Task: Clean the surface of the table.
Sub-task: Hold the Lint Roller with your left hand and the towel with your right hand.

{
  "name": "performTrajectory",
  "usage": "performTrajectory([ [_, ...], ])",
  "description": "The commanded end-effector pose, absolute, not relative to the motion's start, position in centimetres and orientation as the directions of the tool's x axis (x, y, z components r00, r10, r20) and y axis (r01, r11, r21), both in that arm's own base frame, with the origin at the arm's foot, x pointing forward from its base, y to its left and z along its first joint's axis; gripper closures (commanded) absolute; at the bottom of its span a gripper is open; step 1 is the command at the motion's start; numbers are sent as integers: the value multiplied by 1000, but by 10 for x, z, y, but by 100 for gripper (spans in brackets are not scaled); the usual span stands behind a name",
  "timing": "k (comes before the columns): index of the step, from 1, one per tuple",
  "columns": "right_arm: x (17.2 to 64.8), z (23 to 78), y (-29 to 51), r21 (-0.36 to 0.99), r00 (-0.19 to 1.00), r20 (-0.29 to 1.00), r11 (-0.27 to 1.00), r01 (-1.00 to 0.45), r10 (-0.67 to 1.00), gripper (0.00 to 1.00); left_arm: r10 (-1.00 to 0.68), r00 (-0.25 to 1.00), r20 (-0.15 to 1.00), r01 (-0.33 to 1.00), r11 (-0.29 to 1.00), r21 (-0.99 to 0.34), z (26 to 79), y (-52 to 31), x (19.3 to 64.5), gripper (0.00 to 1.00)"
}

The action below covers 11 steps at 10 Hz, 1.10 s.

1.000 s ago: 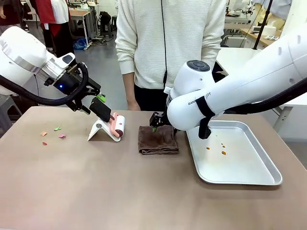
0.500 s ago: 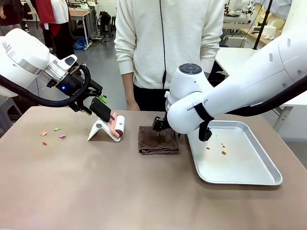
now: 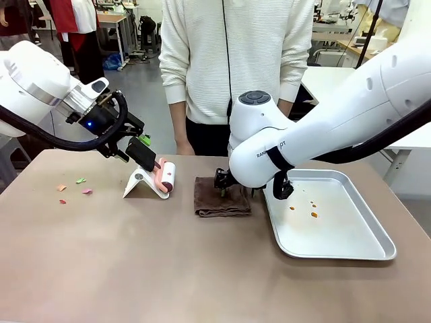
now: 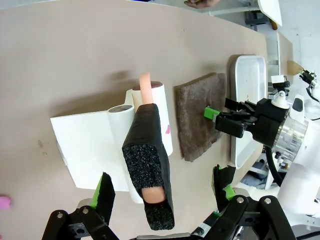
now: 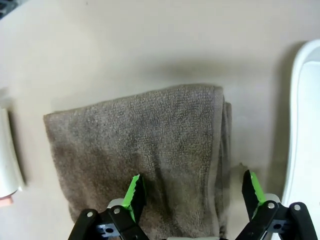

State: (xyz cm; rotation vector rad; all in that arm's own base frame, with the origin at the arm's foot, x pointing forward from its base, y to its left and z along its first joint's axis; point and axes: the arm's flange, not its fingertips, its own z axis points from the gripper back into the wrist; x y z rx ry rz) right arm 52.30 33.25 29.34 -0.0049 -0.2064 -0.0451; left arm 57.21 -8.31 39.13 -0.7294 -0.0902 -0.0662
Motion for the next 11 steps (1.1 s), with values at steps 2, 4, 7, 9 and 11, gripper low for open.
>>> performTrajectory([
  [2,528,291,340,6,977,200,997,80,-80,0,-22,994,103,87,733,-674,392,-86,574,0],
  [4,528,290,341,13,981,184,998,63,-64,13,-28,994,110,95,731,-676,391,-87,574,0],
  [7,527,289,341,29,986,161,999,46,-50,100,6,989,148,96,735,-671,393,-86,574,100],
  [9,527,289,341,32,987,152,999,37,-41,100,16,988,156,94,735,-672,392,-86,575,100],
  [11,527,289,342,40,989,146,999,34,-39,100,13,988,156,96,737,-669,391,-86,575,100],
])
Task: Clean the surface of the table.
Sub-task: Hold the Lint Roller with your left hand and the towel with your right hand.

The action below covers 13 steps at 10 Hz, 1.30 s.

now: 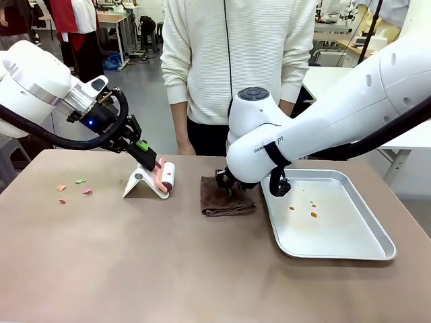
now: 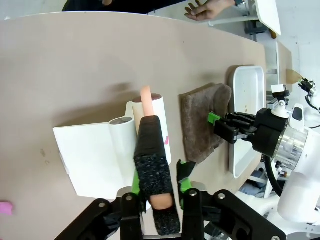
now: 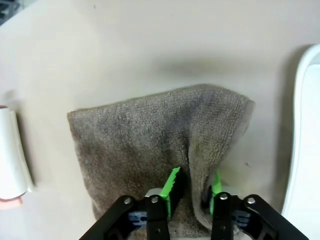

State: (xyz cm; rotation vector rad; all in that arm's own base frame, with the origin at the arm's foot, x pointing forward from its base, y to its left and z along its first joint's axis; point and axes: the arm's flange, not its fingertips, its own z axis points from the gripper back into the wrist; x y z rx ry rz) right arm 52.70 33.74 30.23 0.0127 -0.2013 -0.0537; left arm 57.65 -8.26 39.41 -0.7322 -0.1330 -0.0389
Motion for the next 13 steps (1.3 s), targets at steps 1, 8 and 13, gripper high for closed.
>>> performTrajectory([
  [1,527,289,341,45,989,142,998,35,-41,100,10,988,154,97,738,-668,392,-86,575,100],
  [8,528,288,338,80,990,127,996,42,-52,100,-3,987,161,112,733,-670,397,-84,571,100],
  [13,528,287,335,85,991,115,995,51,-61,100,14,987,159,109,666,-738,403,-82,567,100],
])
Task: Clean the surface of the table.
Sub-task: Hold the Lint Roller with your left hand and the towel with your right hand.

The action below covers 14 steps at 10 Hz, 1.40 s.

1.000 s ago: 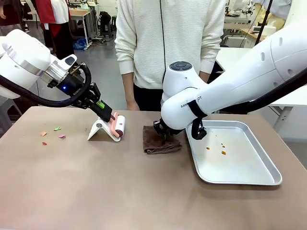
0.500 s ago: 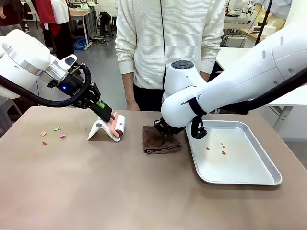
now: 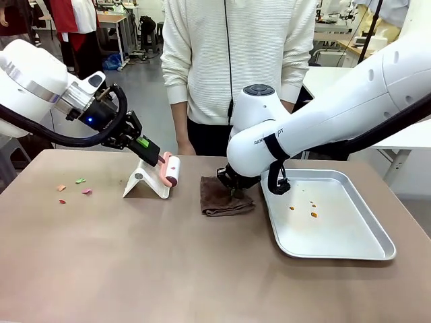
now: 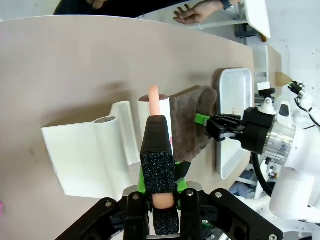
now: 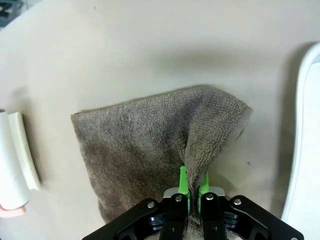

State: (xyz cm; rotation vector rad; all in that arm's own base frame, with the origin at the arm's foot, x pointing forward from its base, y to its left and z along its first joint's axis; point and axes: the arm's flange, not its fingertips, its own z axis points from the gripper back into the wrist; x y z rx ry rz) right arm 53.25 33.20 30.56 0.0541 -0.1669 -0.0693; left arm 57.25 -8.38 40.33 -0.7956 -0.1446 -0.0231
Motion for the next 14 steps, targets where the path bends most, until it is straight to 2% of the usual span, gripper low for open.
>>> performTrajectory([
  [1,528,286,335,90,992,113,995,52,-62,100,-9,986,168,131,664,-736,403,-83,567,100],
  [4,528,291,329,134,993,106,990,43,-57,100,-19,988,155,139,562,-815,419,-71,562,100],
  [7,519,328,295,387,996,65,922,27,-56,100,-35,988,151,151,442,-884,459,-24,548,100],
  [9,508,358,256,582,999,11,813,31,-47,100,-8,980,197,190,302,-934,490,26,524,100],
  [12,477,400,197,799,996,-82,596,85,-32,100,47,980,195,184,181,-966,516,103,476,100],
  [13,461,412,178,824,994,-92,557,106,-54,100,94,974,205,187,173,-967,518,125,458,100],
  [14,436,418,150,859,998,-23,510,46,-51,100,137,964,228,205,161,-965,515,148,440,100],
])
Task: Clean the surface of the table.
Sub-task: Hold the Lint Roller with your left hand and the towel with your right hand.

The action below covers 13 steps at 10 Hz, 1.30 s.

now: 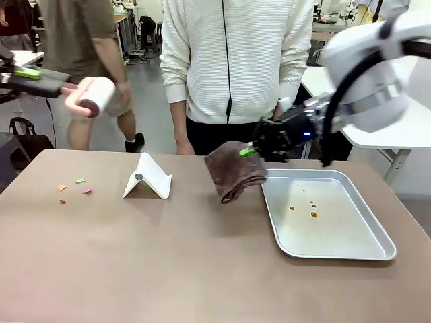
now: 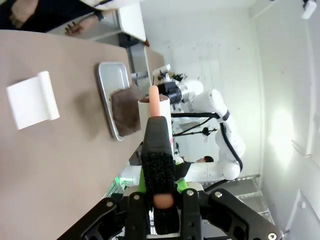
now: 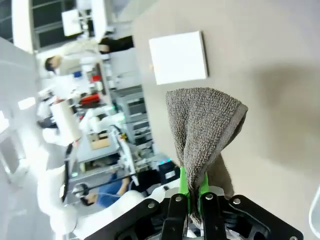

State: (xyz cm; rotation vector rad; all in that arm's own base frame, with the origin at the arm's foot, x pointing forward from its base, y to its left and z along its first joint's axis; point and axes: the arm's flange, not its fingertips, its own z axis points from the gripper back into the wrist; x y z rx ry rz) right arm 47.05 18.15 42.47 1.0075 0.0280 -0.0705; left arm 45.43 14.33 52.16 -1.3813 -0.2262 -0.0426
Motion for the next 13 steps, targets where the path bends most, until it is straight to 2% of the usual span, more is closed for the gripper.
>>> performTrajectory([
  [1,412,422,118,911,998,-24,410,48,-63,100,196,953,232,204,151,-967,507,173,422,100],
  [3,378,430,41,961,983,-108,238,142,-150,100,226,953,202,183,100,-978,485,231,393,100],
  [5,363,436,-26,964,961,-197,141,225,-193,100,299,942,155,137,81,-987,460,275,373,100],
  [7,360,428,-82,953,925,-265,70,294,-272,100,229,966,116,88,130,-988,423,311,354,100],
  [9,354,419,-107,959,899,-270,-11,283,-344,100,167,975,147,130,107,-986,400,325,352,100],
  [10,353,416,-110,962,877,-264,-42,271,-402,100,186,976,112,90,125,-988,397,321,358,100],
  [11,353,414,-102,972,829,-203,-6,235,-521,100,223,971,90,63,125,-990,398,318,348,100],
  [12,349,412,-116,955,888,-275,5,298,-367,100,223,971,90,63,125,-990,398,318,348,100],
  [13,349,412,-116,955,888,-275,5,298,-367,100,223,971,90,63,125,-990,398,318,348,100],
])
